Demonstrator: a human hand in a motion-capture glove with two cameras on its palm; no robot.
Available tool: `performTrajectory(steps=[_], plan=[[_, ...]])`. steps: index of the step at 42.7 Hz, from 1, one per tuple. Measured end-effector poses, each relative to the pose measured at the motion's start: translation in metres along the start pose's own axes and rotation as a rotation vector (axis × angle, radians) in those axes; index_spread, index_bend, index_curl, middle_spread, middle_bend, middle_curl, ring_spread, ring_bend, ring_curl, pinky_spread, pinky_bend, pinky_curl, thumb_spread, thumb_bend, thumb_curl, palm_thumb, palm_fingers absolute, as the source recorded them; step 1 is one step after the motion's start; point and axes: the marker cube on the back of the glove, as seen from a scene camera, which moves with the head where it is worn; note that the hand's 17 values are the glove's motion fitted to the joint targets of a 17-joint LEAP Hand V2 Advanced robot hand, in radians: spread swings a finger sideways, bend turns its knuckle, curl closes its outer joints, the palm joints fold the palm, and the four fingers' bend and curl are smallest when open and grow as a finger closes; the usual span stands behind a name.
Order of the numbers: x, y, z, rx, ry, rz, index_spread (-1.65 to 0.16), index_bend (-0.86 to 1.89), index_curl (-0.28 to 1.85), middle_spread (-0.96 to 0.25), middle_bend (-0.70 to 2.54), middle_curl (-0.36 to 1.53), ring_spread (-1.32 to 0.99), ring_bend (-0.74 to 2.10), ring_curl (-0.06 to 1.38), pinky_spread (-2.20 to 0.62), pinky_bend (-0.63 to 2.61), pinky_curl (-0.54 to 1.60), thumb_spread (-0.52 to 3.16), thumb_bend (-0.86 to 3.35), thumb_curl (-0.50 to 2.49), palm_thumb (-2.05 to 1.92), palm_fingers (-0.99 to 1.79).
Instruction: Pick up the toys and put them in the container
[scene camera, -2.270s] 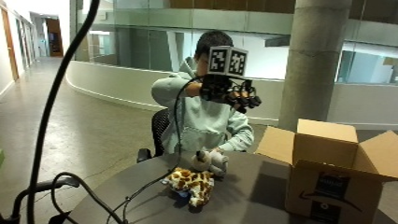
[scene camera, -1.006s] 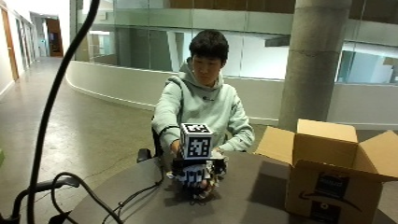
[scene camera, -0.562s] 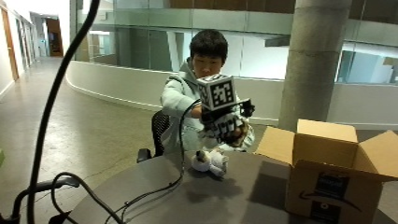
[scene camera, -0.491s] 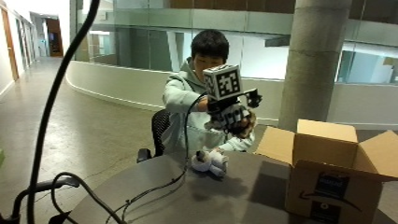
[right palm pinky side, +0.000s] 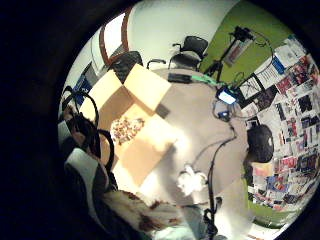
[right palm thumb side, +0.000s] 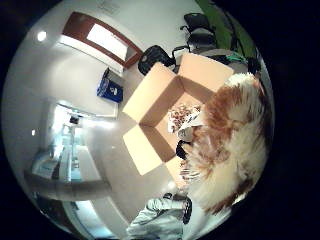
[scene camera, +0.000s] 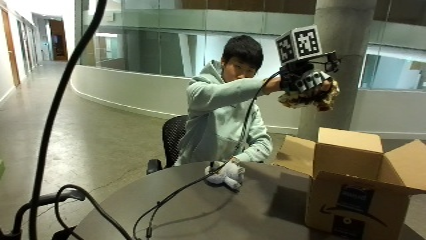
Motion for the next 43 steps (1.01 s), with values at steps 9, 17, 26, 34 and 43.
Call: performTrajectory(steps=[9,17,26,34,43], plan=[[-0.045,-0.015,0.014,0.078,0.014,0.106,-0.08,0.82,0.53,-0.25,1.23,0.87,-0.30,1.32,0.56,-0.38,0.98,0.48,0.54,0.10,0.93,0.60,1.11],[-0.062,-0.019,0.033,0.022,0.070,0.176,-0.09,0.63,0.55,-0.26,1.19,0.87,-0.30,1.36,0.55,-0.39,1.02,0.48,0.63,0.04,0.93,0.52,1.03],[-0.082,-0.009,0.051,-0.158,-0.014,0.161,-0.02,0.21,0.46,-0.02,0.38,0.61,-0.09,0.67,0.41,-0.14,1.17,0.52,1.04,-0.09,0.68,0.08,-0.61],[-0.072,-0.006,0.038,-0.123,0.026,0.089,0.00,0.10,0.36,0.09,0.13,0.47,0.01,0.34,0.23,-0.02,0.99,0.42,1.14,-0.04,0.56,-0.02,-0.38],[-0.034,-0.013,0.011,-0.064,0.076,-0.002,-0.02,0.10,0.31,0.12,0.13,0.40,0.04,0.25,0.21,0.03,0.86,0.36,1.19,-0.03,0.48,-0.02,-0.27]])
